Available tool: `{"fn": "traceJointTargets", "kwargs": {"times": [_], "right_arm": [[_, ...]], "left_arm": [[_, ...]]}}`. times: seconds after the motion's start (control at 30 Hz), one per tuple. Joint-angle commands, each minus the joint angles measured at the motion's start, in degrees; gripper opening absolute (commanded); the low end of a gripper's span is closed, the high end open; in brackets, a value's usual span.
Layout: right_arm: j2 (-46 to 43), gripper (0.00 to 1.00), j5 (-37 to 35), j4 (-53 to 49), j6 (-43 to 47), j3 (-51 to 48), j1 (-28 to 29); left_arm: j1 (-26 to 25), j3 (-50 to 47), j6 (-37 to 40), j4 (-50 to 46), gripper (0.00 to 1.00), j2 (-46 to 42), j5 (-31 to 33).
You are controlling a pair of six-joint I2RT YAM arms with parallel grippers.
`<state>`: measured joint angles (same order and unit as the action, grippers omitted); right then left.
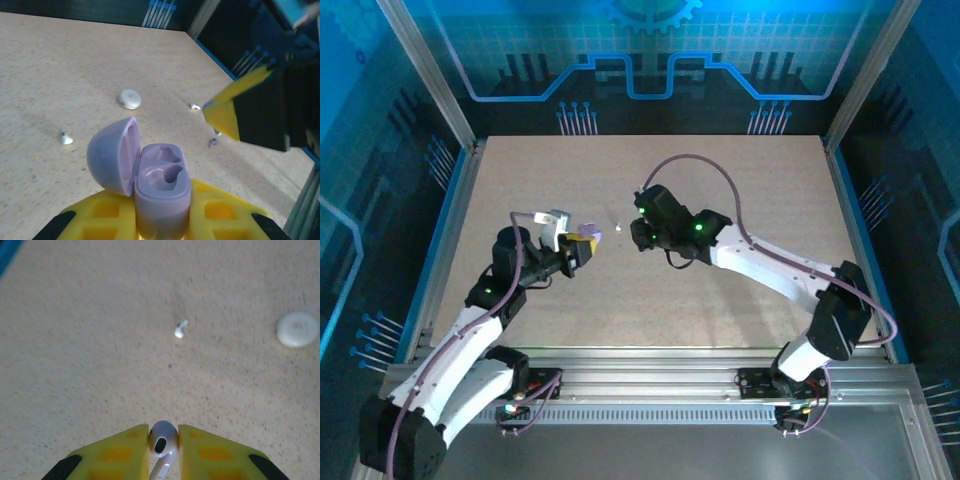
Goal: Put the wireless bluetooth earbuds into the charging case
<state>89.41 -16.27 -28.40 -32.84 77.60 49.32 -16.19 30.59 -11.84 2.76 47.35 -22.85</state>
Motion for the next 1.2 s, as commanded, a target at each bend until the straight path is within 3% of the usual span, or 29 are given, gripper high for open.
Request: {"fn": "traceJointTargets", "kwargs": {"times": [0.0, 0.43, 0.73, 1.17], "right_arm": [[-3.81, 0.20, 0.11, 6.28, 1.89, -1.51, -0.66], [-14.47, 0.21, 7.37, 25.58, 8.69, -11.15, -0.42], [-16.73, 0.21, 12.12, 36.09, 11.62, -16.18, 0.06], [-17.00, 0.20, 16.70, 41.83, 14.19, -18.21, 0.94]], "left_arm": [[-2.77, -0.97, 2.73, 8.49, 0.16, 1.51, -2.00], [-8.68, -1.99, 6.65, 22.47, 0.17, 7.14, -5.42], [-10.80, 0.26, 9.11, 23.92, 0.16, 10.02, -5.68], [-11.90, 1.49, 11.72, 22.99, 0.16, 9.69, -6.59]]}}
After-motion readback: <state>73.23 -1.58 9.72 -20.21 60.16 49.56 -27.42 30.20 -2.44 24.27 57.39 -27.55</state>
